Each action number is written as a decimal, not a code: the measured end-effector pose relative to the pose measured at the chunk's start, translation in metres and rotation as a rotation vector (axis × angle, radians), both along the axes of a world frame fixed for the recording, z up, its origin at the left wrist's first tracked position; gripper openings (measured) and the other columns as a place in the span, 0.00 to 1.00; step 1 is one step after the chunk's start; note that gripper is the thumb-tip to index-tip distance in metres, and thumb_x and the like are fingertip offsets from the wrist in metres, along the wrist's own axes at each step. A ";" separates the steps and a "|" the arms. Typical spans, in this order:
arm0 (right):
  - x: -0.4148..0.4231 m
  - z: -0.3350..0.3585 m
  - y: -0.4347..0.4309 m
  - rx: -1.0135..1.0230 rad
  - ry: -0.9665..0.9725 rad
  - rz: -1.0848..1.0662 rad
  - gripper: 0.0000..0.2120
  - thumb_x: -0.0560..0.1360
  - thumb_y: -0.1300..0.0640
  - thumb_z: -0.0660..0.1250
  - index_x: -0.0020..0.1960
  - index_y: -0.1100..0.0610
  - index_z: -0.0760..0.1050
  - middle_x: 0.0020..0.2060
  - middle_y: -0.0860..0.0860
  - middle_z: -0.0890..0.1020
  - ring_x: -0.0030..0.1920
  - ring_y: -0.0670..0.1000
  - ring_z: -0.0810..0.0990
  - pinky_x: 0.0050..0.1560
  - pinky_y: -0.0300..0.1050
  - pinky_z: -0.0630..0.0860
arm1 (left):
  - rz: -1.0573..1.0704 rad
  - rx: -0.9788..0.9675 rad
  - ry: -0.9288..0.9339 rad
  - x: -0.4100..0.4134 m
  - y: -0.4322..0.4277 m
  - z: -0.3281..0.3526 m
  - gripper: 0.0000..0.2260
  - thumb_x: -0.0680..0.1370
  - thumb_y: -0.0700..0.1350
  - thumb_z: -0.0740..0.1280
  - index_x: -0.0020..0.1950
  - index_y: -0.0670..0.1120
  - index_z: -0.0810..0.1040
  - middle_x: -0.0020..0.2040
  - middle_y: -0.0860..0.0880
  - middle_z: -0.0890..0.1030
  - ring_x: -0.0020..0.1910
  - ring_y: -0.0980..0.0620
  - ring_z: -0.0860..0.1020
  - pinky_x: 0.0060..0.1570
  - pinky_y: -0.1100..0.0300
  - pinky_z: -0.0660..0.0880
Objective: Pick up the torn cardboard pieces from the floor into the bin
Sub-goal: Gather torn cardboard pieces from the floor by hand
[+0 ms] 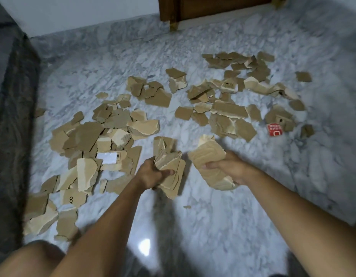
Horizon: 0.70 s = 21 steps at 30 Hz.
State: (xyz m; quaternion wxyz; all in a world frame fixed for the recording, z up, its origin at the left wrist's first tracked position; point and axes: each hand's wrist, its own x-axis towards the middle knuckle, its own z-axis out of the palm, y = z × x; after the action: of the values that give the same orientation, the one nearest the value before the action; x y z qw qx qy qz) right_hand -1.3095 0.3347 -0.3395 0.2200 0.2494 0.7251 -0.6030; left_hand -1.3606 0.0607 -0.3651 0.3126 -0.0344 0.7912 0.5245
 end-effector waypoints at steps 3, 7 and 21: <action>0.013 0.012 -0.001 -0.252 0.007 -0.132 0.17 0.70 0.58 0.77 0.59 0.56 0.82 0.53 0.54 0.86 0.56 0.58 0.84 0.61 0.59 0.78 | -0.066 0.145 -0.026 -0.002 0.047 0.018 0.18 0.70 0.48 0.77 0.57 0.49 0.79 0.45 0.40 0.85 0.39 0.42 0.83 0.36 0.49 0.77; 0.034 0.020 0.005 -0.402 0.073 -0.386 0.22 0.67 0.54 0.75 0.60 0.56 0.81 0.56 0.61 0.84 0.57 0.63 0.82 0.63 0.63 0.75 | -0.145 0.306 -0.117 0.001 0.117 0.047 0.19 0.72 0.41 0.71 0.63 0.47 0.78 0.54 0.44 0.85 0.52 0.43 0.84 0.50 0.49 0.81; 0.236 0.146 0.186 -0.084 0.265 -1.086 0.24 0.70 0.51 0.75 0.63 0.50 0.72 0.55 0.51 0.85 0.55 0.55 0.85 0.60 0.65 0.78 | -0.746 0.353 0.023 0.123 0.379 0.172 0.15 0.74 0.49 0.70 0.60 0.49 0.78 0.53 0.48 0.85 0.51 0.48 0.83 0.54 0.49 0.79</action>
State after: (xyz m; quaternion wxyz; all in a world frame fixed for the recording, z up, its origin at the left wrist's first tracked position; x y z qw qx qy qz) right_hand -1.0730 0.5204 -0.1934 -0.2053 0.5001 0.4895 -0.6842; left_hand -1.2377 0.4394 -0.1931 0.4736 0.3144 0.6508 0.5033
